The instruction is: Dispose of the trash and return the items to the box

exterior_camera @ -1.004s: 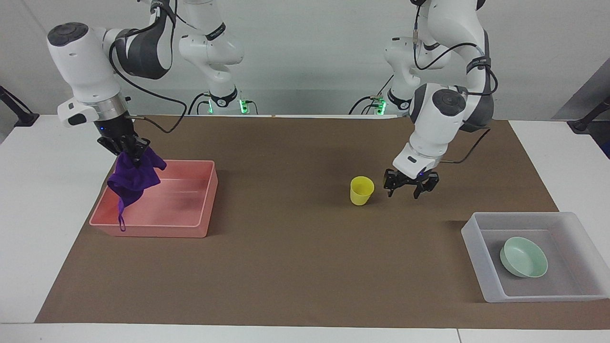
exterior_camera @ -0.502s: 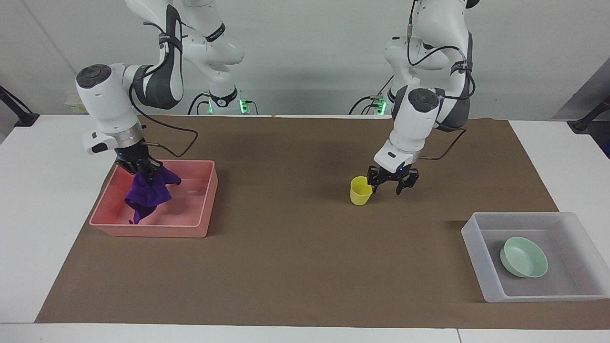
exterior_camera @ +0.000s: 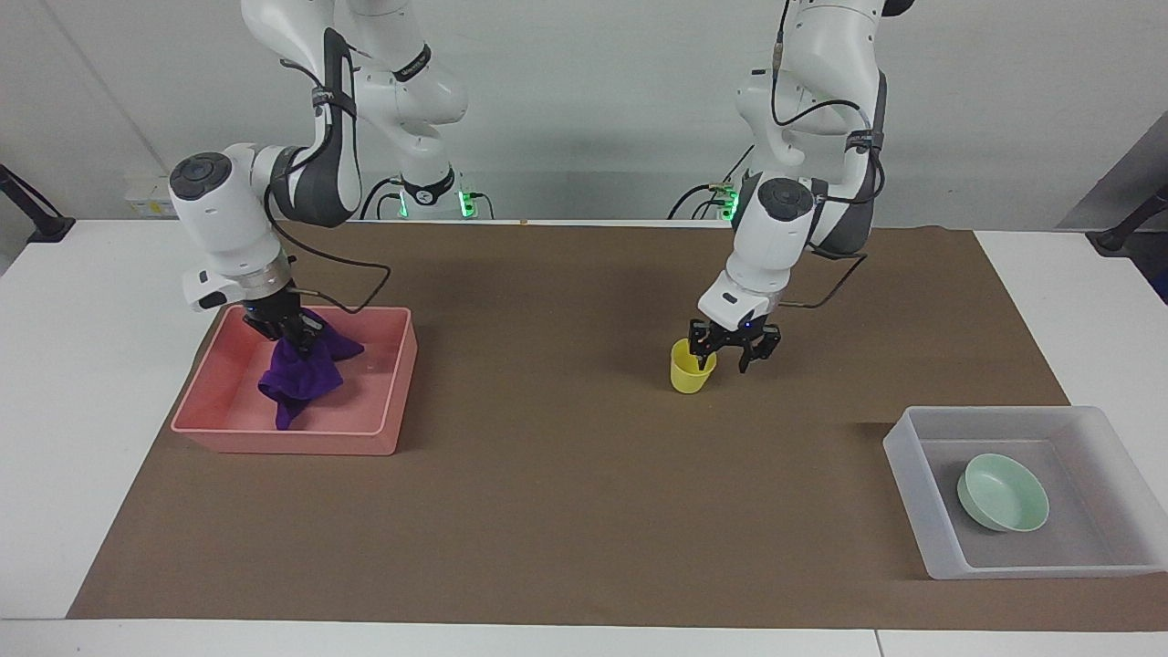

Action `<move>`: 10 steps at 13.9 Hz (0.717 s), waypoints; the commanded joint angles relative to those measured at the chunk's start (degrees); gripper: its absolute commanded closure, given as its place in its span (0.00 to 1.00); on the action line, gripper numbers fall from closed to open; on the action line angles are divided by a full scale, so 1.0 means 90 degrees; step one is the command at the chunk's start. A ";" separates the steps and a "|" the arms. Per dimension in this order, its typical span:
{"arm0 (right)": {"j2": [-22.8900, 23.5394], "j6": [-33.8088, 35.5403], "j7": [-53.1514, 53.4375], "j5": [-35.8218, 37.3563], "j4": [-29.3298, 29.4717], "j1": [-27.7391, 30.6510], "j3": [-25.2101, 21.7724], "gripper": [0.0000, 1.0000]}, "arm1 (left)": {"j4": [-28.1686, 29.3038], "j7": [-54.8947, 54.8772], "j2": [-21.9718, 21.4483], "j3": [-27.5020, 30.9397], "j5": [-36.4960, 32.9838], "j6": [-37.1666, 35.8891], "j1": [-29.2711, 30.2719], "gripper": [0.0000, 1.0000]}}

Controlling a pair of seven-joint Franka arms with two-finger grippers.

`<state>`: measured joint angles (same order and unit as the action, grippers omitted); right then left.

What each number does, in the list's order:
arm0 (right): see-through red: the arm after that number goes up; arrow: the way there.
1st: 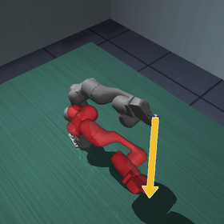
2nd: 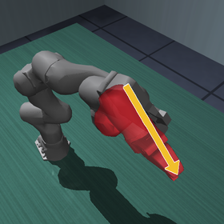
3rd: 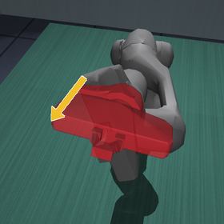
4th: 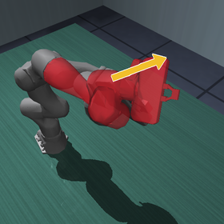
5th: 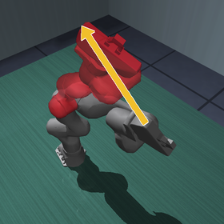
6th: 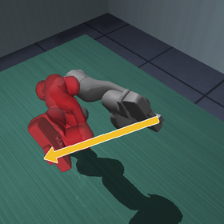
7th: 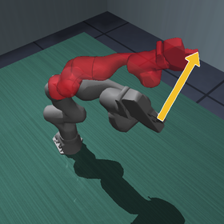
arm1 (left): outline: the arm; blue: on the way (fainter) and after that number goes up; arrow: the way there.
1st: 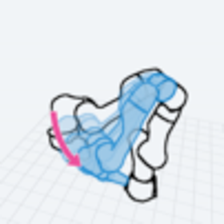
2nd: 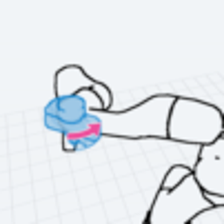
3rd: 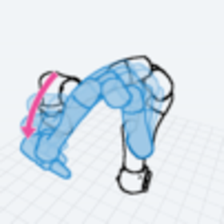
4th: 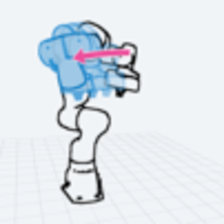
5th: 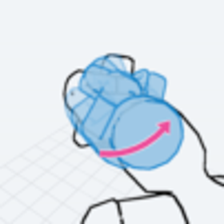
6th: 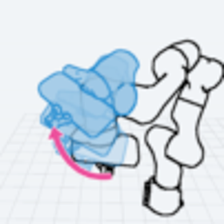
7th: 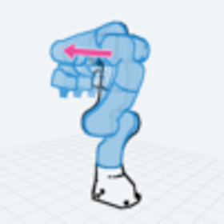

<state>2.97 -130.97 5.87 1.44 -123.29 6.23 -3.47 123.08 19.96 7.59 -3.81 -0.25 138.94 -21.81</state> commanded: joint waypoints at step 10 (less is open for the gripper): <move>-0.0153 0.1023 0.0226 0.0055 0.0846 -0.0155 0.0160 0.00 | -0.0645 0.0197 -0.0199 0.0159 -0.0060 -0.0465 0.0136 1.00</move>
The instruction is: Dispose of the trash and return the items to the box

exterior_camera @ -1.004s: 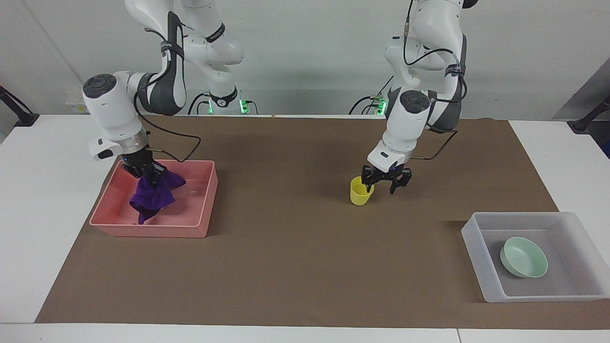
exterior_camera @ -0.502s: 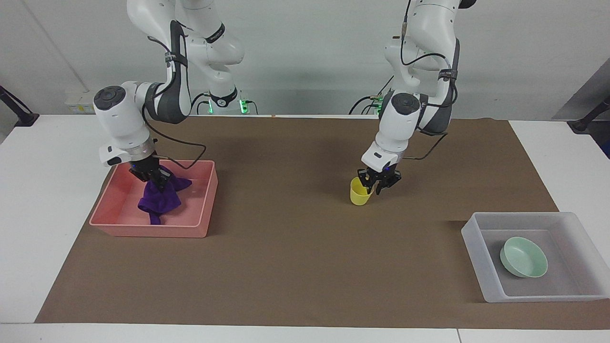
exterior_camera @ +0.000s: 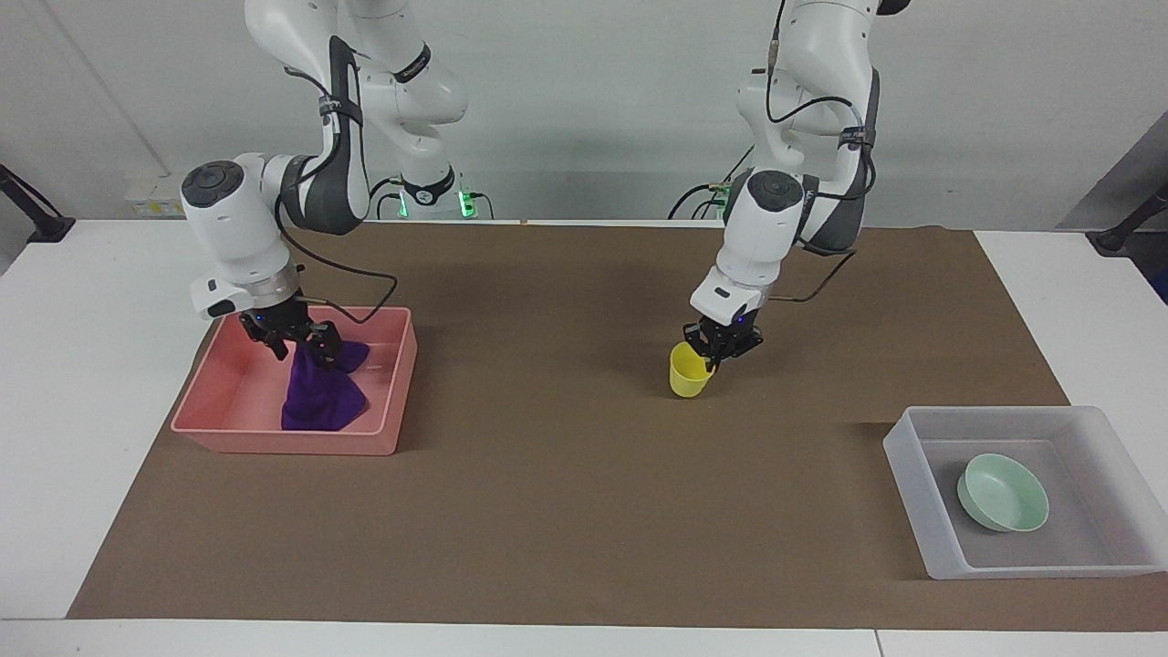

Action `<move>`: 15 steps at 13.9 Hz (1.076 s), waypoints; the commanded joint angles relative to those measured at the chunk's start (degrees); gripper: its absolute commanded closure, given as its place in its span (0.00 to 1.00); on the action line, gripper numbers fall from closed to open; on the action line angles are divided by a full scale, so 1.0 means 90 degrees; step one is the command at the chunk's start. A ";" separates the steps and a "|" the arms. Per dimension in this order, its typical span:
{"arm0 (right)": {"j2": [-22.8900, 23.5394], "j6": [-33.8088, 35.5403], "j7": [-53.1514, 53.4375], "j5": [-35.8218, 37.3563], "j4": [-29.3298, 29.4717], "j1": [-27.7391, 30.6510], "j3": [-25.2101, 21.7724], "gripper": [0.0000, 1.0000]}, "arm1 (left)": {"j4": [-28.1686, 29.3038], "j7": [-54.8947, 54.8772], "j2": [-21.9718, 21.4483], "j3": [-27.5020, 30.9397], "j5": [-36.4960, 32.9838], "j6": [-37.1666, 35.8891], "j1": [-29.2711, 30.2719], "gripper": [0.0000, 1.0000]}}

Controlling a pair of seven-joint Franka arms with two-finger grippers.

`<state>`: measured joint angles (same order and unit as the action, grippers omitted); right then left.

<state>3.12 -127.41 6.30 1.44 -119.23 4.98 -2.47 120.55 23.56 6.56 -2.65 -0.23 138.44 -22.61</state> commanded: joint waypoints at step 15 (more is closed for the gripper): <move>-0.1088 0.4186 0.0003 -0.0033 0.2478 -0.0016 0.0070 0.00 | -0.3929 -0.1757 0.1135 0.0031 0.0494 -0.2130 0.3037 1.00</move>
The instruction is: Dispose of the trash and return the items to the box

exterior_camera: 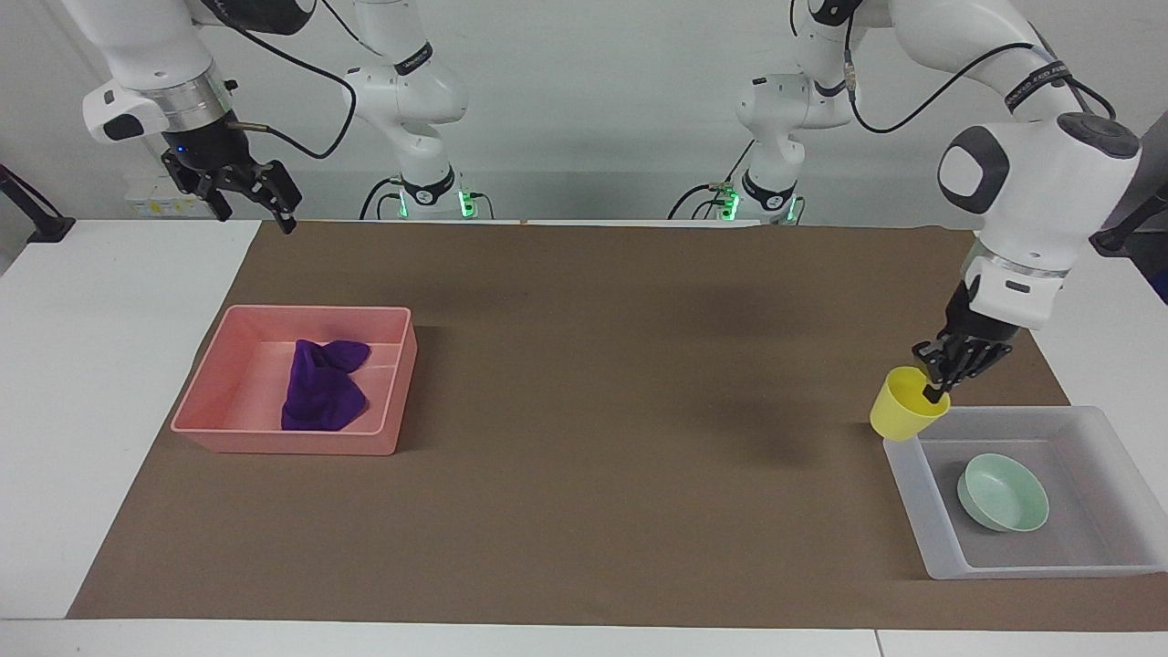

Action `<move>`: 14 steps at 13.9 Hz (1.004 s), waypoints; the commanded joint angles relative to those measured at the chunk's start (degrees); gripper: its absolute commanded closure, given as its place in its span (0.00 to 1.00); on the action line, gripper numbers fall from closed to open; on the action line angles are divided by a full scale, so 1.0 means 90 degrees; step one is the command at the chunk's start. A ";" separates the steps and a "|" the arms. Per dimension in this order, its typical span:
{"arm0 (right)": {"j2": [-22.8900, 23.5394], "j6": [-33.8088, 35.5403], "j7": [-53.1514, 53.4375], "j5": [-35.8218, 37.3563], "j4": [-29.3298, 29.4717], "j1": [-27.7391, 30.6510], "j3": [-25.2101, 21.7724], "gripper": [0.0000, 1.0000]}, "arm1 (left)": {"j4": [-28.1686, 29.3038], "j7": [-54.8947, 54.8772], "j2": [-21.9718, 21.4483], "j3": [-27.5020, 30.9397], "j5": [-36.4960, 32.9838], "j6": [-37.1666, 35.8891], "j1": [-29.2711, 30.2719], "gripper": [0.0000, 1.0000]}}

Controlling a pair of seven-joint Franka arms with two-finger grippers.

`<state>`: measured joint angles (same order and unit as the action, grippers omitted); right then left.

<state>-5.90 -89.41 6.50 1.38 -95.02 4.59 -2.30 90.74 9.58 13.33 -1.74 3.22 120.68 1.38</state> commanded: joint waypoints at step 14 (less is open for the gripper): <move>0.0343 0.0696 -0.0117 -0.0046 0.0793 -0.0452 -0.0233 0.00 | -0.2368 -0.1738 0.2482 -0.0091 0.0101 -0.0157 0.1556 1.00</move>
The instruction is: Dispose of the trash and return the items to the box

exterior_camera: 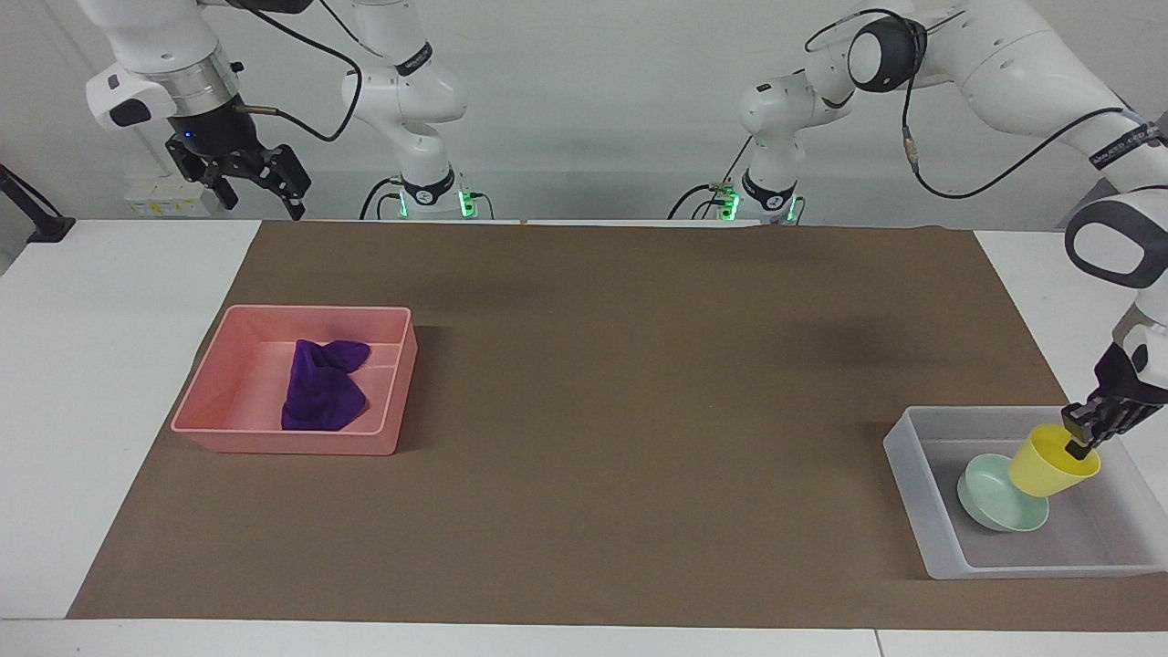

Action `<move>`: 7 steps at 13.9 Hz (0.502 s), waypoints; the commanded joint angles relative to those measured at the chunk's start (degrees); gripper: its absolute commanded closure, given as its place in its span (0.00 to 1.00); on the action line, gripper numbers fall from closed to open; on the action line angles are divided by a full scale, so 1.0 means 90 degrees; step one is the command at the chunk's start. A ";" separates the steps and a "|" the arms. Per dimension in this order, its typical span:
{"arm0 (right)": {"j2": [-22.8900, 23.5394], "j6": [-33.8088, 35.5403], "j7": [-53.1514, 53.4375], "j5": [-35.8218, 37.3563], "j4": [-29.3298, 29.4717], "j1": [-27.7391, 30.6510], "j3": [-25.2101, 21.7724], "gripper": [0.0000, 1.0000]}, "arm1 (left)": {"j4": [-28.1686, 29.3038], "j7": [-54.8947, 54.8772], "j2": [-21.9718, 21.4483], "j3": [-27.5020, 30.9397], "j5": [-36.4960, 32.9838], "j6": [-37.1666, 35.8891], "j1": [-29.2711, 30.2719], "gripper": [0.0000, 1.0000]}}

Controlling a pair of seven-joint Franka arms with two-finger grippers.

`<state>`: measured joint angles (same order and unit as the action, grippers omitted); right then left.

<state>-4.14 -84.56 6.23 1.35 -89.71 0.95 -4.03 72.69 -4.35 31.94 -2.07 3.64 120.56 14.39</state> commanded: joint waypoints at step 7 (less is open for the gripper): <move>-0.0029 0.0099 -0.0106 -0.0033 -0.0110 -0.0066 0.0076 0.00 | -0.0031 -0.0200 0.0622 -0.0063 0.0073 0.0119 0.0246 1.00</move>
<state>-3.68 -83.88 6.22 1.35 -90.19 0.26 -3.69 72.32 -5.04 37.72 -2.10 3.64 120.76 15.56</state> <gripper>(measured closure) 0.000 0.974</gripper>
